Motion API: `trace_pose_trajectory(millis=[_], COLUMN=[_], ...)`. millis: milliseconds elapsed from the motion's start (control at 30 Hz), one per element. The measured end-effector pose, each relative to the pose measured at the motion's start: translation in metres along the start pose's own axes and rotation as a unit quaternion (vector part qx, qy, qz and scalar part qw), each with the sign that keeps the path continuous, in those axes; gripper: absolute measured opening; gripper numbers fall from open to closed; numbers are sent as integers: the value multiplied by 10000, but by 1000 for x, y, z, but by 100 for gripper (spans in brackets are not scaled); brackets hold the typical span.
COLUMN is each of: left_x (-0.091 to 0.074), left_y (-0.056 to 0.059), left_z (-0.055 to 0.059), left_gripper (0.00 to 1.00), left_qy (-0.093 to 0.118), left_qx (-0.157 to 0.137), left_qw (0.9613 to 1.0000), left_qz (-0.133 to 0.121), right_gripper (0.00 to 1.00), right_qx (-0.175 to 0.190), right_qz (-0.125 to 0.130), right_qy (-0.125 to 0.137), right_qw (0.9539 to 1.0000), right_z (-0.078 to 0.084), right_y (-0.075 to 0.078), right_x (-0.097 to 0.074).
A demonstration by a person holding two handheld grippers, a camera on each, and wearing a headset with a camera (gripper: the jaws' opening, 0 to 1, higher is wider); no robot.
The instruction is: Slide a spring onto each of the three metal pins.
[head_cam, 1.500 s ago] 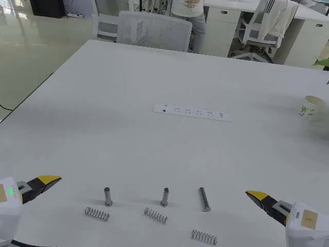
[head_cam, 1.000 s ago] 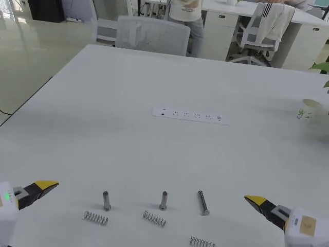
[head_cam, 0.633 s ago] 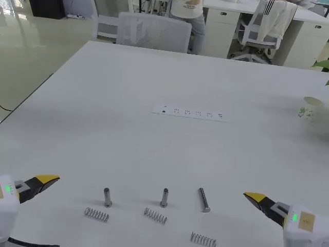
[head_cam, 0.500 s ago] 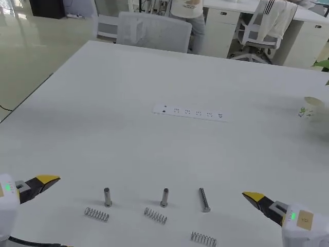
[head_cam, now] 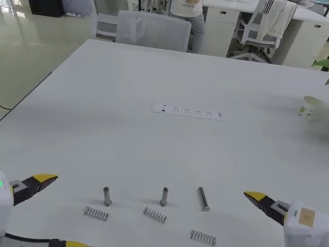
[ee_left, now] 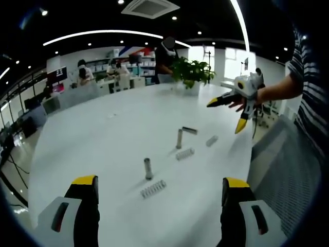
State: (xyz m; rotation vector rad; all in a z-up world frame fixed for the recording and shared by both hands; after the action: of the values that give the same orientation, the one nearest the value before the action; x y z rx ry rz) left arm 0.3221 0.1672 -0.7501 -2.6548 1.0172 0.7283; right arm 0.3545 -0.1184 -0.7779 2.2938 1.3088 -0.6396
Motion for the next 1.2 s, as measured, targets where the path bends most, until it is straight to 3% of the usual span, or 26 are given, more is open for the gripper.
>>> trace_pose_trajectory(millis=[1200], left_x=[5], left_y=[5], left_z=[1], left_gripper=[98], left_qy=[-61], left_qx=[38], left_qw=[9999], left_qz=[103], right_gripper=[93], right_qx=[57], right_qz=[-217], right_qy=[-101], right_qw=[9997], right_z=[3], right_y=[-5], right_x=[1])
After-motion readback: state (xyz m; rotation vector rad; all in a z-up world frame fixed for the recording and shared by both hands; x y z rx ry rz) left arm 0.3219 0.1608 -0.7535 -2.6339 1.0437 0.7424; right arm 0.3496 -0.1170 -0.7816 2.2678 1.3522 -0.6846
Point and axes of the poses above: the centre of the closed fingertips' face, and the gripper's own axes: x roughly forward along the fingers, y roughly to its right, z roughly out of its underside, the point moved 2 cm from there along -x, roughly backward along the fingers, and after that the axes turned 2 degrees about -y, right-handed, at the moved point
